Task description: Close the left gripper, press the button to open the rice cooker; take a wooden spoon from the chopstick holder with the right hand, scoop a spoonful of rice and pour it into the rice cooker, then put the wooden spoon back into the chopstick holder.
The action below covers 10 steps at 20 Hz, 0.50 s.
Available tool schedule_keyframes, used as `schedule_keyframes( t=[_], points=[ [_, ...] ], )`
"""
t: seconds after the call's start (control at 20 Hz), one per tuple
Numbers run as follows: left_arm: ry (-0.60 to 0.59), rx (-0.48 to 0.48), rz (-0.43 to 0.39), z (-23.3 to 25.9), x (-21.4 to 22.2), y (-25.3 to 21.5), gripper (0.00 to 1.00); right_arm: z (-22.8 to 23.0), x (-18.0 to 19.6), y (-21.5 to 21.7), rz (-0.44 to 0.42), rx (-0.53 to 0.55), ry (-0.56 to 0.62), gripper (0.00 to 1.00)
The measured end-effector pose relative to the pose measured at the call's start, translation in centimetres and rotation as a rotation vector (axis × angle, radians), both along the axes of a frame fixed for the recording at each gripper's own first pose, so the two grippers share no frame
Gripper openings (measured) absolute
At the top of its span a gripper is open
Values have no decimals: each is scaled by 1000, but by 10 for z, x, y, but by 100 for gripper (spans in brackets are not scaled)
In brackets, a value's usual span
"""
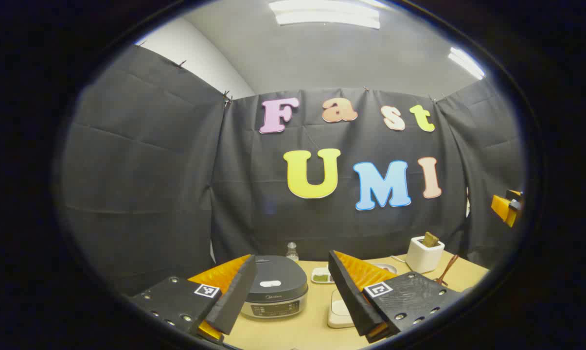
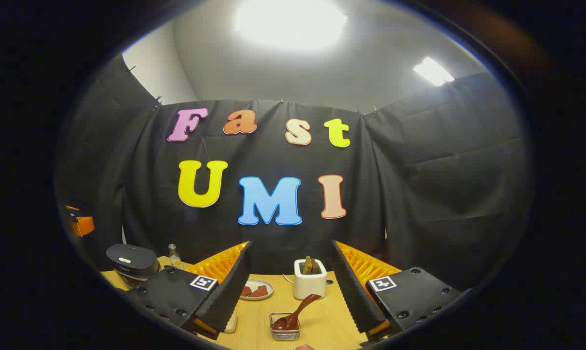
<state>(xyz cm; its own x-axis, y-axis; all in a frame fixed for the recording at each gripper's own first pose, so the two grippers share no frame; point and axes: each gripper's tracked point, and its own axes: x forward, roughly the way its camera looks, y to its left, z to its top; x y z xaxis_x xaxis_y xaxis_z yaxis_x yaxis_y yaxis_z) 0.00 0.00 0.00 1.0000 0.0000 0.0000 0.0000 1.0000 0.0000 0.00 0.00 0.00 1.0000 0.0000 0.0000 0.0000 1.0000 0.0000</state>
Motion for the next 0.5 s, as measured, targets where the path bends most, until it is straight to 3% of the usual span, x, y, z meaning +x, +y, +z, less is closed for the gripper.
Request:
schedule_keyframes(
  t=[0.5],
  points=[
    [2, -1, 33, 1, 4, 7, 91, -7, 6, -8, 6, 2, 18, 97]
  ],
)
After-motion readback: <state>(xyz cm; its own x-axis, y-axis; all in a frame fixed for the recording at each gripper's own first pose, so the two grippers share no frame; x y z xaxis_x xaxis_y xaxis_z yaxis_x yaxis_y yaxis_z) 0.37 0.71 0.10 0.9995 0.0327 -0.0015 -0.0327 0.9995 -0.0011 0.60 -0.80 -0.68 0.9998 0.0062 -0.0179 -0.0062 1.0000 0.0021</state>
